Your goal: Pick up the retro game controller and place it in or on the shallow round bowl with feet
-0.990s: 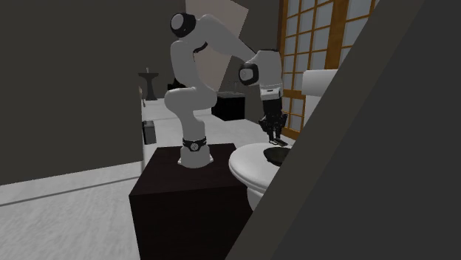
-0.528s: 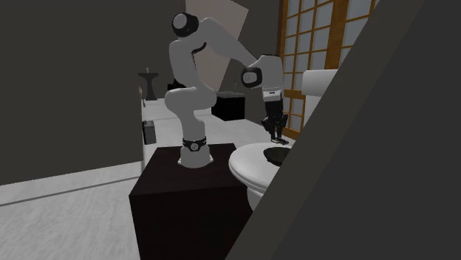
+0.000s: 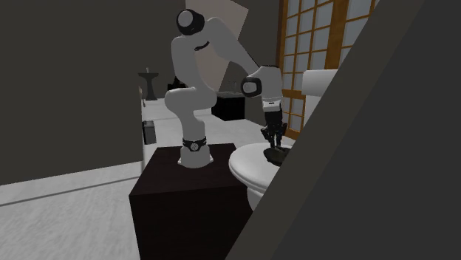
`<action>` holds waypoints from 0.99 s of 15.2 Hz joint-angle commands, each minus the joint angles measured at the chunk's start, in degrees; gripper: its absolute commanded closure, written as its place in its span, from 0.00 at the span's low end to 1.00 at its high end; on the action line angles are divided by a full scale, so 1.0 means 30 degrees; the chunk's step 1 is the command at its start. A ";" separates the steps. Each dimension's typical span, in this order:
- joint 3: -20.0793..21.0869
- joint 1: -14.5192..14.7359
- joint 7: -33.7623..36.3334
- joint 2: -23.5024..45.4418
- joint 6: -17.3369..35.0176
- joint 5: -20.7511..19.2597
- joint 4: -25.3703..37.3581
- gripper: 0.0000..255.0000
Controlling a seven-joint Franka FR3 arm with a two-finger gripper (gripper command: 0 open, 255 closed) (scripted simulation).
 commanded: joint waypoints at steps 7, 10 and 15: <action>0.0727 -0.0537 0.0236 0.1508 0.1766 -0.0346 -0.0287 1.00; 0.0727 -0.0538 0.0236 0.1508 0.1767 -0.0346 -0.0287 1.00; 0.0725 -0.0537 0.0235 0.1506 0.1763 -0.0345 -0.0287 0.00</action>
